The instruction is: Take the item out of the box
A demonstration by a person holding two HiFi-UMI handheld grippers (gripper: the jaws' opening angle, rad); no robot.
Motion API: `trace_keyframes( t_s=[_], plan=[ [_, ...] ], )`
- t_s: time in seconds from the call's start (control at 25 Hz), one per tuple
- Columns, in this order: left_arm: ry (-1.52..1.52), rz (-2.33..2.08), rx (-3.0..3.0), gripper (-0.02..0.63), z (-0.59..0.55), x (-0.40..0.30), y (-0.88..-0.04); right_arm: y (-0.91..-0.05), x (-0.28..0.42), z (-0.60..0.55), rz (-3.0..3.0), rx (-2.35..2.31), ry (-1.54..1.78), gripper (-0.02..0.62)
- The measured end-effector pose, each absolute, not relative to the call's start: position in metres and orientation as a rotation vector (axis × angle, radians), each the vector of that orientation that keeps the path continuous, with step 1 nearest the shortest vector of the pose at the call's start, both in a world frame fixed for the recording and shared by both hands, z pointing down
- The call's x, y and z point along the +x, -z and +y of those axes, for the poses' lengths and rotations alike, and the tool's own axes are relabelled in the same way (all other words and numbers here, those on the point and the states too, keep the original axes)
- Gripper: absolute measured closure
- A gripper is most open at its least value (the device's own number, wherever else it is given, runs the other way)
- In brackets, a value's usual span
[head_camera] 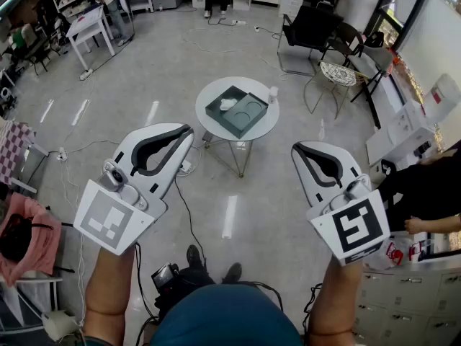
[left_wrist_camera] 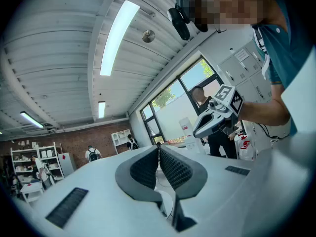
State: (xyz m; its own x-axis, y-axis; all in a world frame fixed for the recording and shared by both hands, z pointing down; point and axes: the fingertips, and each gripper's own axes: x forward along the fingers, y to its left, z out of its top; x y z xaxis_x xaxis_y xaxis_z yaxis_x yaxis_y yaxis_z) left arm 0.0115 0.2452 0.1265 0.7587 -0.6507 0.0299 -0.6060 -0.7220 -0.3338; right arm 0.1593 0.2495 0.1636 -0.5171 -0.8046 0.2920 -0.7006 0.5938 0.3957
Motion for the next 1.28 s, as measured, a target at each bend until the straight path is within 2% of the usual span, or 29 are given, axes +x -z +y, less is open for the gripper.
trace_keyframes(
  t_s=[0.4, 0.92, 1.28],
  plan=[
    [0.184, 0.952, -2.665, 0.577, 0.220, -0.013, -0.127, -0.165, 0.133, 0.226, -2.364, 1.220, 0.303, 0.558],
    [0.108, 0.868, -2.719, 0.577, 0.171, -0.079, -0.133, -0.168, 0.061, 0.178, -2.357, 1.291, 0.242, 0.555],
    [0.086, 0.816, -2.759, 0.577, 0.148, -0.084, -0.139, -0.169, 0.051, 0.154, -2.338, 1.307, 0.218, 0.555]
  ],
)
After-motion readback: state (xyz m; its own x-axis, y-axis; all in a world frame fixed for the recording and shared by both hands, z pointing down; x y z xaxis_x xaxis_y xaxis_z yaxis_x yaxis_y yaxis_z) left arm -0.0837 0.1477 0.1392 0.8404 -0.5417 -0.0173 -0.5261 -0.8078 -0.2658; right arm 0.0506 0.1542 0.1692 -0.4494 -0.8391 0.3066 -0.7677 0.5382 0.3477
